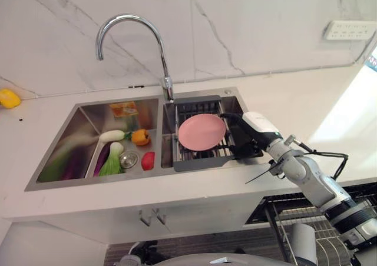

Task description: Place the dishes in the dishwasher.

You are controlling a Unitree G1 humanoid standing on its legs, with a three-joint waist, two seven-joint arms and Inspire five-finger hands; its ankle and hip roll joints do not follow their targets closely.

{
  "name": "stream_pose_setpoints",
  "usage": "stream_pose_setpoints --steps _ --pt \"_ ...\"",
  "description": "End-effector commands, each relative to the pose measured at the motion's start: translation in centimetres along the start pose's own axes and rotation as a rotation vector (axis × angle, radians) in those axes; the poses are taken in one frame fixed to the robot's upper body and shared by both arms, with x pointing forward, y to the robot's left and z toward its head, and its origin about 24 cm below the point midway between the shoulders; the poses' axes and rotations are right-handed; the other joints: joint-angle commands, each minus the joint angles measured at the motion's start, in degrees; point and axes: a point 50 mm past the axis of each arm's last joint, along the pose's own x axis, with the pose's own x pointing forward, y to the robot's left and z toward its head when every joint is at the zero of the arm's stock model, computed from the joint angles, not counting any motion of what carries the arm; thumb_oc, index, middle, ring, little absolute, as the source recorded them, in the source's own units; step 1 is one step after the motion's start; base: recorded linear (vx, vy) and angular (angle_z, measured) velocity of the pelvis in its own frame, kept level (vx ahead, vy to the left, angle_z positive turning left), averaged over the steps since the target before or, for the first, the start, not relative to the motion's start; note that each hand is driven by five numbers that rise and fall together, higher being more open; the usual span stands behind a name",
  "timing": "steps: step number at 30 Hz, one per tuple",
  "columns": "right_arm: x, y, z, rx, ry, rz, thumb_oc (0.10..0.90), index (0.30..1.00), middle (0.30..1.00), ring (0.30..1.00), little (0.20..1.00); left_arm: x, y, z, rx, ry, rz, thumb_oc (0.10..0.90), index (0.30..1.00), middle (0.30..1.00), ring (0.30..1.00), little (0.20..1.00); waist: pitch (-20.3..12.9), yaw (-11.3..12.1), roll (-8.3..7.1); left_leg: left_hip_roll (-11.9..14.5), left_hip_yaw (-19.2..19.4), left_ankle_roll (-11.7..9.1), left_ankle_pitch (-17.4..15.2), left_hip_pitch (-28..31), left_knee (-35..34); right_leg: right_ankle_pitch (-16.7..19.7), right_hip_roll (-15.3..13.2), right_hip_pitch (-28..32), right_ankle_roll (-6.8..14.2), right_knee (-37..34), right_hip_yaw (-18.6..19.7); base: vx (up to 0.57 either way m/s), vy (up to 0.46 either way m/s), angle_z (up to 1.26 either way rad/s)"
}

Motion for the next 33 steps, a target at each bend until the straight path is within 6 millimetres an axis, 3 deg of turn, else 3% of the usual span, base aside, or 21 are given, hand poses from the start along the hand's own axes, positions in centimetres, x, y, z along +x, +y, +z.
stream_pose_setpoints --steps 1,9,18,22,23,29,33 --pt "3.1 -5.4 2.3 -0.088 -0.136 -0.185 0.8 0.9 0.9 0.9 0.9 0.3 0.1 1.1 0.157 -0.008 -0.015 0.8 0.9 0.9 0.9 0.9 0.2 1.9 -3.34 -1.8 1.3 1.5 -1.6 0.3 0.9 -8.7 -4.7 4.0 2.3 1.1 -2.4 0.0 0.0 0.0" --pt "4.9 -4.9 2.8 -0.12 -0.152 -0.089 0.8 0.9 0.9 0.9 0.9 0.3 0.3 1.0 0.202 -0.005 -0.018 0.8 0.9 0.9 0.9 0.9 -0.1 2.9 -3.61 -1.9 1.1 1.4 -1.5 0.1 0.7 -8.5 -5.0 4.1 2.5 1.1 -3.1 0.01 0.002 0.02" --pt "6.0 -2.9 3.4 -0.142 -0.16 0.013 0.8 0.9 0.9 0.9 0.9 0.3 0.2 0.9 0.204 -0.003 -0.018 0.8 0.9 0.9 0.9 0.9 -0.2 3.8 -3.86 -2.0 0.3 1.3 -1.5 -0.2 0.6 -8.6 -5.1 4.3 2.5 1.1 -3.8 0.01 0.003 0.05" --pt "6.4 -1.6 2.7 -0.158 -0.119 0.066 0.8 0.9 0.9 0.9 0.9 0.3 0.2 0.8 0.21 0.0 -0.021 0.8 0.9 0.9 0.9 0.9 -0.3 4.2 -3.9 -2.0 0.1 1.3 -1.5 -0.3 0.6 -8.7 -5.1 4.4 2.5 1.1 -4.1 0.0 0.0 0.0" --pt "6.4 -1.2 1.8 -0.184 -0.075 0.072 0.4 0.3 0.3 0.3 0.3 0.2 0.1 0.6 0.213 0.001 -0.026 0.8 0.9 0.9 0.9 0.9 -0.3 4.4 -3.88 -1.9 -0.1 1.3 -1.6 -0.2 0.6 -8.8 -5.1 4.6 2.4 1.1 -4.2 0.0 0.0 0.0" --pt "6.2 -2.3 0.6 -0.31 -0.019 -0.028 0.4 0.3 0.3 0.3 0.3 0.3 0.0 1.0 0.193 -0.015 -0.019 0.8 0.9 0.9 0.9 0.9 0.0 4.3 -4.02 -2.0 -0.1 1.4 -1.9 0.0 0.7 -8.8 -5.2 4.8 2.6 1.1 -4.3 0.01 0.006 0.04" --pt "6.4 -3.1 1.2 -0.368 -0.034 -0.066 0.4 0.3 0.3 0.3 0.3 0.3 -0.1 1.1 0.189 -0.018 -0.017 0.8 0.9 0.9 0.9 0.9 0.1 4.2 -4.18 -2.0 0.1 1.4 -2.1 0.2 0.7 -8.7 -5.3 4.8 2.6 1.1 -4.2 0.0 0.0 0.0"
